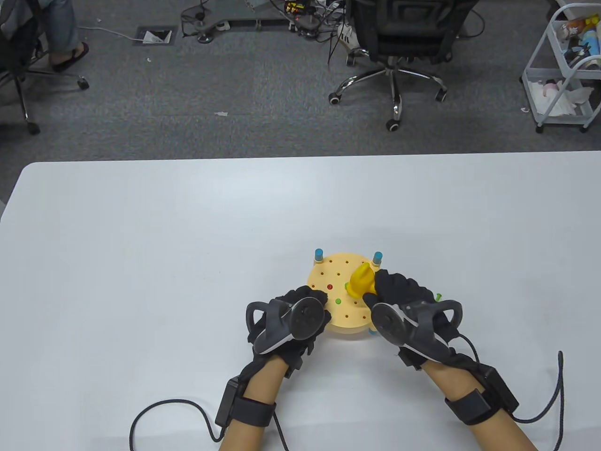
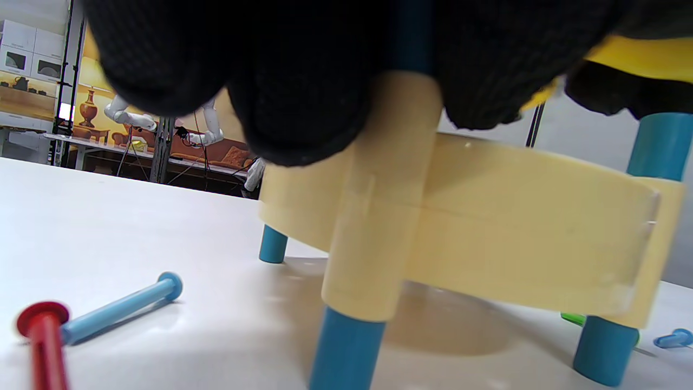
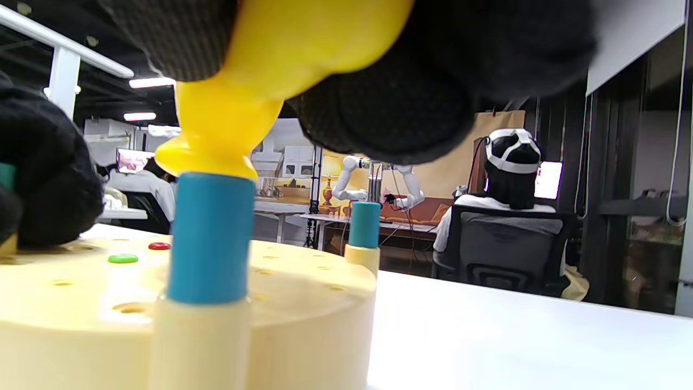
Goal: Hammer toy nails into tap bench
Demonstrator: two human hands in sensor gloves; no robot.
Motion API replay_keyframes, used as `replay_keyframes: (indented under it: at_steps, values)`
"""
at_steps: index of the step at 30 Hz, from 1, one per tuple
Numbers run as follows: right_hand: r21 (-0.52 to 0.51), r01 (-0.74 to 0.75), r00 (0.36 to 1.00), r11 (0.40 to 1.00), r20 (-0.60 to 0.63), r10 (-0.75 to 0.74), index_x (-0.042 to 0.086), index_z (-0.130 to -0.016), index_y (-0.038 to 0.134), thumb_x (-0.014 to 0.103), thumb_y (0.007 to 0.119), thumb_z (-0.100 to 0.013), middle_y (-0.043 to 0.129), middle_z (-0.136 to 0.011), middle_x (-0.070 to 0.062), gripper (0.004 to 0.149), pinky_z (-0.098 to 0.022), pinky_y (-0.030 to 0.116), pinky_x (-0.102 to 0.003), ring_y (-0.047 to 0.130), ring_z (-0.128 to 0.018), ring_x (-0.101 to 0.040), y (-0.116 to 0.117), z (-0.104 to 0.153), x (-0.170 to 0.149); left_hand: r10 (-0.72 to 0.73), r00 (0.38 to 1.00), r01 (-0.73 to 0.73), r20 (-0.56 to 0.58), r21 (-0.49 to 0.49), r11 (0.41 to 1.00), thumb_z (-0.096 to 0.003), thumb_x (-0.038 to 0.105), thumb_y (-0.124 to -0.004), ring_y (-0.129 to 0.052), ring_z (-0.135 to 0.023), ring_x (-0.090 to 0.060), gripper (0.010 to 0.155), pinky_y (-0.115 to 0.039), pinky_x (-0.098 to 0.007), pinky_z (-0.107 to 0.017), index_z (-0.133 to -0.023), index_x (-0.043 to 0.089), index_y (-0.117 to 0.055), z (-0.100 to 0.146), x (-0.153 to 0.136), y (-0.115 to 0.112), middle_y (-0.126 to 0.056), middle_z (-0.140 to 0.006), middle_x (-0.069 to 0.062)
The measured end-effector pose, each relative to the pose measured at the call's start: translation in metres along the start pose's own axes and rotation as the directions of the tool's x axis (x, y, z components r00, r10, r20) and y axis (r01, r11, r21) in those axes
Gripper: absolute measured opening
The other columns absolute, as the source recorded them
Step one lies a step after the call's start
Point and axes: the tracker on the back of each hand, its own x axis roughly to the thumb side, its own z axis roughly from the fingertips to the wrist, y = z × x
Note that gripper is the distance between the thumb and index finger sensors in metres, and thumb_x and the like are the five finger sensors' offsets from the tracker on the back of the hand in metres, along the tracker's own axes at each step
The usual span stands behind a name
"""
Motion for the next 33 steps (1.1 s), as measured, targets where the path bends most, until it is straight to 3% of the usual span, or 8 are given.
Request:
replay_keyframes:
  at_steps: [5,9,12,16,19,24,26,33]
  values:
    - [0.091,-0.253,0.966,0.963,-0.034,0.257,0.012,-0.091,0.072,0.052,0.062,-0.044,0.091,-0.068,-0.007,0.063,-0.026,0.085,-0.027,0.098,-0.037,-0.017,0.015,-0.005,0.026,-0.010,1.000,0.010,0.004,0.000,1.000,-0.0342,0.042,-0.085,-0.096,-0.044,-0.016,0.049,-0.083,-0.038,-0.036,-0.079,0.023,-0.080,0.000,0.001,0.001,-0.089,-0.073,-0.012]
    - [-0.053,-0.143,0.988,0.988,-0.074,0.139,0.010,-0.090,0.074,0.050,0.064,-0.044,0.092,-0.067,-0.010,0.062,-0.025,0.084,-0.029,0.097,-0.036,-0.021,0.005,-0.004,0.028,-0.018,1.000,0.018,0.006,-0.005,1.000,-0.0343,0.042,-0.085,-0.097,-0.044,-0.016,0.049,-0.083,-0.038,-0.036,-0.079,0.023,-0.081,0.000,0.001,0.001,-0.089,-0.073,-0.012]
    - [0.140,-0.303,0.949,0.943,-0.041,0.311,0.012,-0.091,0.072,0.052,0.062,-0.044,0.091,-0.067,-0.006,0.063,-0.024,0.085,-0.025,0.097,-0.036,-0.017,0.014,-0.004,0.036,-0.023,1.000,0.023,0.005,0.000,1.000,-0.0344,0.042,-0.085,-0.096,-0.044,-0.015,0.048,-0.084,-0.038,-0.036,-0.079,0.023,-0.081,0.000,0.002,0.001,-0.089,-0.073,-0.012]
    - [-0.044,-0.232,0.971,0.972,-0.063,0.229,0.009,-0.090,0.075,0.050,0.065,-0.044,0.092,-0.065,-0.009,0.062,-0.022,0.084,-0.028,0.096,-0.034,-0.021,0.005,-0.002,0.041,-0.031,0.999,0.031,0.004,0.002,1.000,-0.0344,0.042,-0.085,-0.096,-0.044,-0.015,0.048,-0.084,-0.038,-0.036,-0.079,0.024,-0.081,0.000,0.002,0.000,-0.089,-0.073,-0.012]
    - [0.095,-0.384,0.920,0.919,-0.048,0.389,0.012,-0.091,0.074,0.052,0.064,-0.043,0.092,-0.066,-0.006,0.063,-0.022,0.084,-0.025,0.097,-0.035,-0.018,0.013,0.001,0.047,-0.037,0.999,0.037,0.005,0.006,0.999,-0.0344,0.042,-0.085,-0.097,-0.044,-0.015,0.048,-0.084,-0.037,-0.036,-0.079,0.024,-0.081,0.000,0.003,0.000,-0.089,-0.073,-0.012]
    - [-0.073,-0.209,0.976,0.975,-0.069,0.205,0.008,-0.089,0.077,0.049,0.068,-0.044,0.093,-0.064,-0.011,0.062,-0.021,0.083,-0.029,0.096,-0.032,-0.023,0.004,-0.002,0.050,-0.032,0.999,0.032,0.003,0.003,0.999,-0.0345,0.042,-0.085,-0.097,-0.044,-0.015,0.048,-0.084,-0.038,-0.036,-0.079,0.024,-0.081,0.000,0.003,0.000,-0.089,-0.073,-0.012]
    - [0.172,-0.364,0.925,0.915,-0.053,0.377,0.010,-0.091,0.073,0.052,0.063,-0.045,0.091,-0.066,-0.007,0.063,-0.023,0.084,-0.026,0.097,-0.035,-0.018,0.014,-0.003,0.052,-0.034,0.999,0.034,0.005,0.003,0.999,-0.0345,0.042,-0.085,-0.097,-0.044,-0.015,0.048,-0.084,-0.038,-0.036,-0.078,0.024,-0.081,0.000,0.003,0.000,-0.089,-0.073,-0.012]
    - [-0.096,-0.073,0.991,0.993,-0.123,0.061,0.011,-0.091,0.074,0.051,0.062,-0.044,0.092,-0.066,-0.008,0.063,-0.025,0.085,-0.028,0.097,-0.036,-0.019,-0.014,0.001,0.015,-0.003,1.000,0.006,0.025,-0.115,0.993,-0.0340,0.048,-0.082,-0.096,-0.055,-0.019,0.060,-0.082,-0.040,-0.042,-0.087,0.023,-0.075,-0.001,-0.005,0.010,-0.087,-0.081,-0.010]
